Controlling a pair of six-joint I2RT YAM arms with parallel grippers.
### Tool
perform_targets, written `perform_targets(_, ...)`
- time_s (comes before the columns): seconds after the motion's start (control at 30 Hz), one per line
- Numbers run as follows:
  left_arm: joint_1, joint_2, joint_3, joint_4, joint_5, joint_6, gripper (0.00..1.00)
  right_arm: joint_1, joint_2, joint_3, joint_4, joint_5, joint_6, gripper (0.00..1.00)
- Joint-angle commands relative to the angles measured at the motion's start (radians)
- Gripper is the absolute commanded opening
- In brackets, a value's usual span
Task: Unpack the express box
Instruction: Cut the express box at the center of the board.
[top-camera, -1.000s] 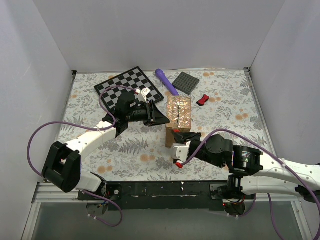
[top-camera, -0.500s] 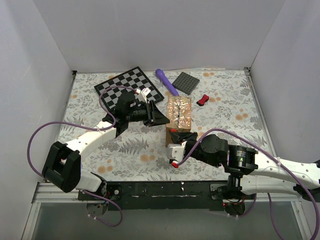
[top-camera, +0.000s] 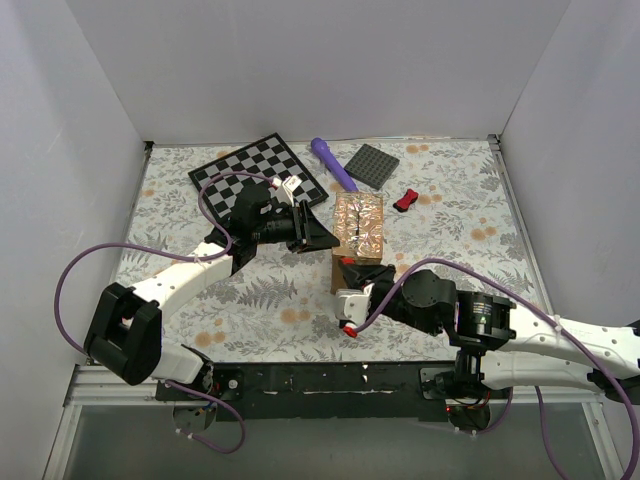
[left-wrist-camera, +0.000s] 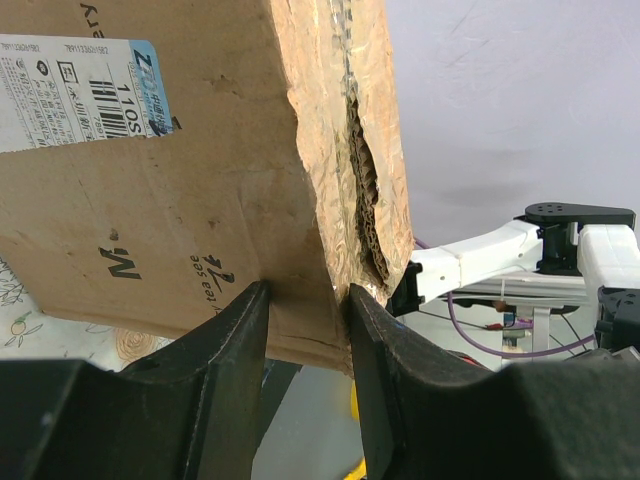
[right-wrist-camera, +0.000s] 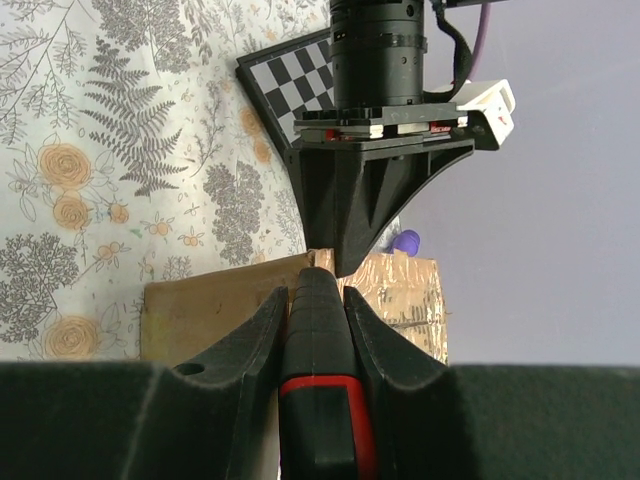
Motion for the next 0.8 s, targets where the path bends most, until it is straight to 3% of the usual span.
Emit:
perform_targets(0.0,-0.015,-0.009,0.014,0.009,0.082,0.0,0.0,-0.006,-0.019,-0.013,0.024,0.025,-0.002,0.01)
perform_targets(0.77,0.004,-0.013,-0.003,0.042,0.147,0.008,0.0,-0.022,-0.095,-0.016,-0.162,0.177,-0.058,0.01)
